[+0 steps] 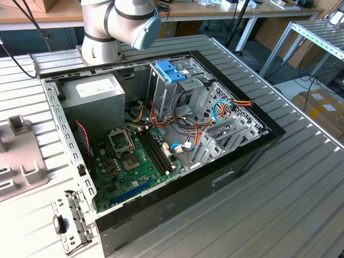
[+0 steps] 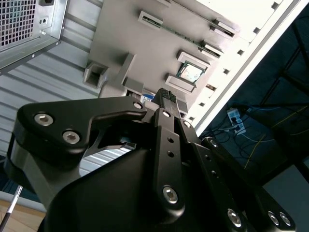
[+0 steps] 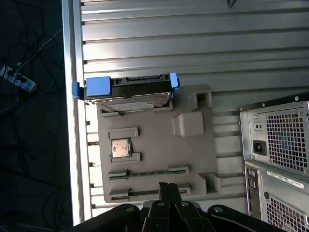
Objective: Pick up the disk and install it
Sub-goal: 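Reach for the disk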
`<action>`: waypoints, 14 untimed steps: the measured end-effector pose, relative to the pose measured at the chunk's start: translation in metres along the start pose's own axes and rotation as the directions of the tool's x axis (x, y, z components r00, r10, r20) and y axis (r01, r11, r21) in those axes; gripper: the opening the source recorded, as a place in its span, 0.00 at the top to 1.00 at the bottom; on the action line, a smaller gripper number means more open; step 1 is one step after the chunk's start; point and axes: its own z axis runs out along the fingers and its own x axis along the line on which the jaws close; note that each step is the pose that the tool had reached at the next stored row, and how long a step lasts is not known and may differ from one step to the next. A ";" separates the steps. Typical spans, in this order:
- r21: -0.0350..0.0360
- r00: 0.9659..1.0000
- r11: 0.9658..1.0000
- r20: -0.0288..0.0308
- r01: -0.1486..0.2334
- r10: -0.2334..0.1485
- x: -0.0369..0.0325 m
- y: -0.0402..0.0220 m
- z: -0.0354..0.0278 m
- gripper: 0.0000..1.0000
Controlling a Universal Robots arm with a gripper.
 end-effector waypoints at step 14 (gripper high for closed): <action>0.000 1.000 1.000 0.000 0.000 0.000 0.0014 0.0032 0.0007 0.89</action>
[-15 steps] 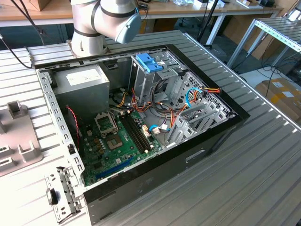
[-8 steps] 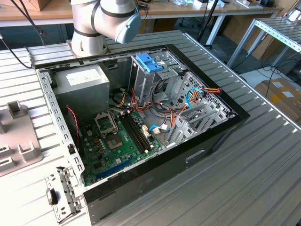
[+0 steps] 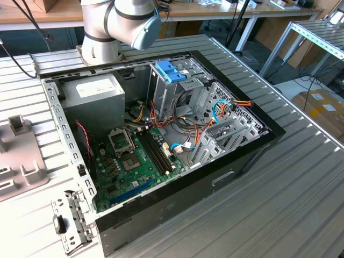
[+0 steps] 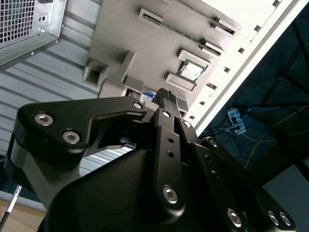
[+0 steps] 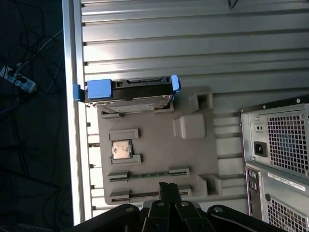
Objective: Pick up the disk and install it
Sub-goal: 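Reach for the disk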
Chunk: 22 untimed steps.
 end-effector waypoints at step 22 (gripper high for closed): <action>0.000 1.000 1.000 0.000 0.000 0.000 0.0157 0.0254 0.0022 0.89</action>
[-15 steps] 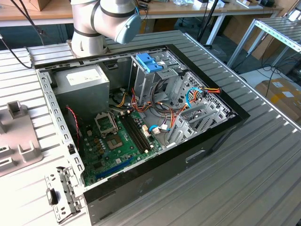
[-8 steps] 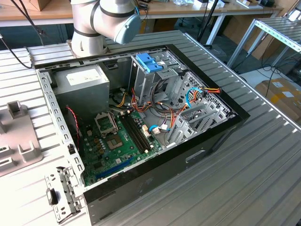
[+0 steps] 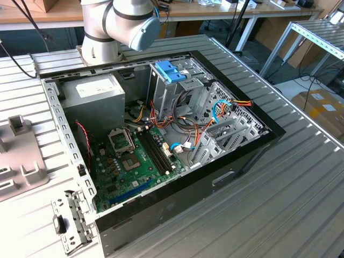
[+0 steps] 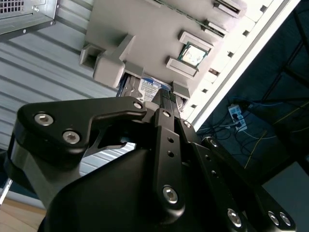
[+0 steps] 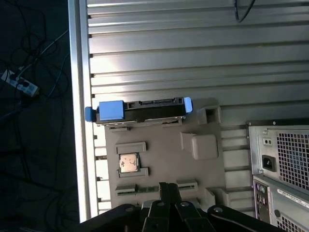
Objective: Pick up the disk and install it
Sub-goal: 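Reach for the disk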
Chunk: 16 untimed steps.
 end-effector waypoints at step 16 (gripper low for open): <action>0.000 1.000 1.000 0.000 0.000 0.000 0.0089 0.0131 0.0011 0.89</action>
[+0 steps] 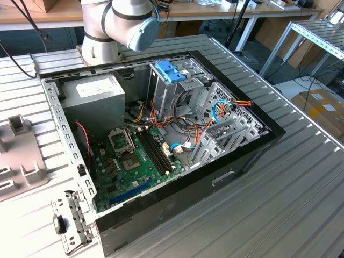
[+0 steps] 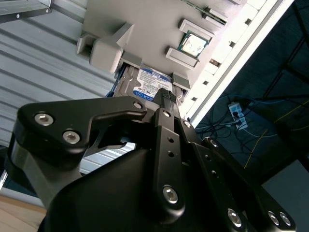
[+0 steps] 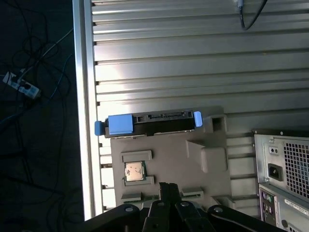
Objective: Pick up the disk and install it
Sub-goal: 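Reach for the disk, then pick up the disk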
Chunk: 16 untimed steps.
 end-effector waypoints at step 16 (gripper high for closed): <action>-0.001 0.997 0.997 -0.003 0.081 -0.081 0.0000 0.0001 0.0000 0.89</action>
